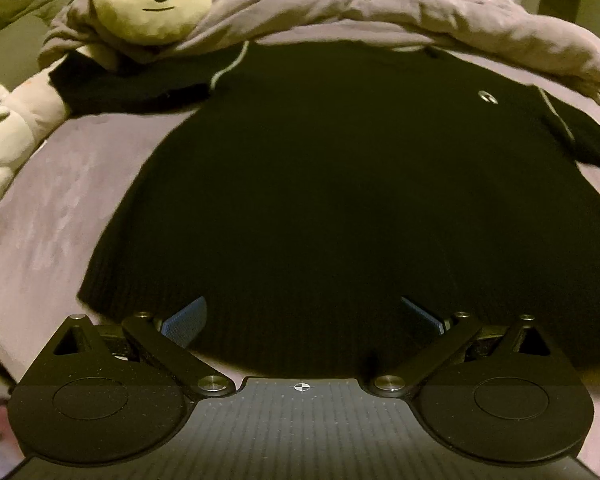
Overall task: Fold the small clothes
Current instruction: 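Grasp the black sweater's sleeve cuff with the right gripper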
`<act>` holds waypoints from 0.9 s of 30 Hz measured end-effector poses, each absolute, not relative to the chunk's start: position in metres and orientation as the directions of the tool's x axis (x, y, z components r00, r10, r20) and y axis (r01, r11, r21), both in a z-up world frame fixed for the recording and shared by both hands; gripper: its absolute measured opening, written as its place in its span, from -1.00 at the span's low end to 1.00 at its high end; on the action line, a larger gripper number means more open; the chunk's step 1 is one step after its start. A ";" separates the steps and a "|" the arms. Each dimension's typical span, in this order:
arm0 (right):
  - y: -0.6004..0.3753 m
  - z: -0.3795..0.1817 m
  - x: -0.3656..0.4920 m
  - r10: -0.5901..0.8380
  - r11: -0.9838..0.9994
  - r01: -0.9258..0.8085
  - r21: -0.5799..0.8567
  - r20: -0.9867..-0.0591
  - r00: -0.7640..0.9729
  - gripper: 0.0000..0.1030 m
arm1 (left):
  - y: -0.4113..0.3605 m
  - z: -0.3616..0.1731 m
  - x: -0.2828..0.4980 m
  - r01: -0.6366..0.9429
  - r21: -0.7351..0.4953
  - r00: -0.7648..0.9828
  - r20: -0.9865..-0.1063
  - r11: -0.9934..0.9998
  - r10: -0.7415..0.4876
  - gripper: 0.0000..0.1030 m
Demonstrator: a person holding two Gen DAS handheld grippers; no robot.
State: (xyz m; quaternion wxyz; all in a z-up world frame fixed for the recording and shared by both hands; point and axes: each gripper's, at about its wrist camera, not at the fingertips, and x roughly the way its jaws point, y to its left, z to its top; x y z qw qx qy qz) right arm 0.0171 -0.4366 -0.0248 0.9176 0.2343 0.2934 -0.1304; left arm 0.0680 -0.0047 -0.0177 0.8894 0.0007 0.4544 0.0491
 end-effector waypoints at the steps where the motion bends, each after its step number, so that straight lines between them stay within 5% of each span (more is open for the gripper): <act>1: -0.461 -0.028 0.031 -0.134 0.835 0.416 0.360 -0.600 0.789 -0.14 | -0.005 -0.020 0.078 -0.103 0.044 0.587 -0.804 0.994 0.096 1.00; 8: -0.611 -0.056 0.103 -0.312 0.609 0.637 0.473 -0.595 0.740 -0.23 | -0.002 -0.037 0.132 -0.209 0.023 0.606 -0.782 0.978 0.148 1.00; 9: -0.630 -0.060 0.112 -0.336 0.572 0.660 0.488 -0.595 0.730 -0.20 | -0.001 -0.039 0.135 -0.217 0.018 0.607 -0.781 0.976 0.149 1.00; 11: -0.658 -0.068 0.129 -0.359 0.518 0.683 0.515 -0.594 0.720 0.23 | -0.001 -0.046 0.145 -0.234 0.008 0.602 -0.784 0.972 0.152 1.00; 19: -0.712 -0.102 0.180 -0.408 0.425 0.703 0.570 -0.573 0.711 0.22 | -0.001 -0.073 0.152 -0.228 0.014 0.598 -0.787 0.974 0.151 1.00; 22: -0.720 -0.106 0.194 -0.428 0.401 0.700 0.592 -0.554 0.714 -0.01 | 0.001 -0.074 0.150 -0.225 -0.001 0.609 -0.781 0.974 0.140 1.00; 24: -0.724 -0.106 0.198 -0.442 0.378 0.710 0.594 -0.558 0.702 -0.70 | 0.005 -0.073 0.151 -0.231 -0.015 0.610 -0.781 0.973 0.133 1.00; 27: -0.723 -0.096 0.192 -0.423 0.354 0.687 0.635 -0.546 0.723 -0.77 | 0.009 -0.070 0.151 -0.232 -0.009 0.606 -0.784 0.973 0.137 1.00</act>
